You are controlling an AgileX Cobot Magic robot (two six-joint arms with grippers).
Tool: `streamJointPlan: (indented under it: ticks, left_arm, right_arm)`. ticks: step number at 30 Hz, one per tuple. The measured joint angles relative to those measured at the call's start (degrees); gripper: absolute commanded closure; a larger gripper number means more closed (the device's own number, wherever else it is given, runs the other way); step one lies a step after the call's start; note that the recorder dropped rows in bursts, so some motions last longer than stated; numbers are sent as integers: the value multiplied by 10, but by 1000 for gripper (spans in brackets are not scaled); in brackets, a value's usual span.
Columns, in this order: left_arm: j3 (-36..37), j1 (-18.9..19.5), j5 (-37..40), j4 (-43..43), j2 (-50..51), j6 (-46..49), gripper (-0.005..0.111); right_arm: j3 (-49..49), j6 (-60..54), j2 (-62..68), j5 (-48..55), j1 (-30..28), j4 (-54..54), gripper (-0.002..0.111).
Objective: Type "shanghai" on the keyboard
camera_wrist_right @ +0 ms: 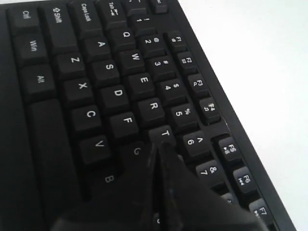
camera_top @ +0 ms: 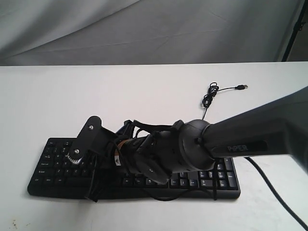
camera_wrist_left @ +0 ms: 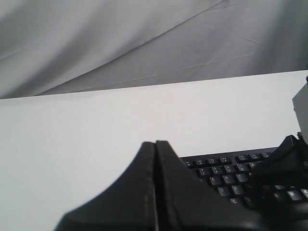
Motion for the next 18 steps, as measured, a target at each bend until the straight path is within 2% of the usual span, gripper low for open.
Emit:
streamJointPlan:
  ticks: [18]
  left_arm:
    - [0,0,0,0,0,0,107]
  right_arm:
    - [0,0,4,10,0,0,108]
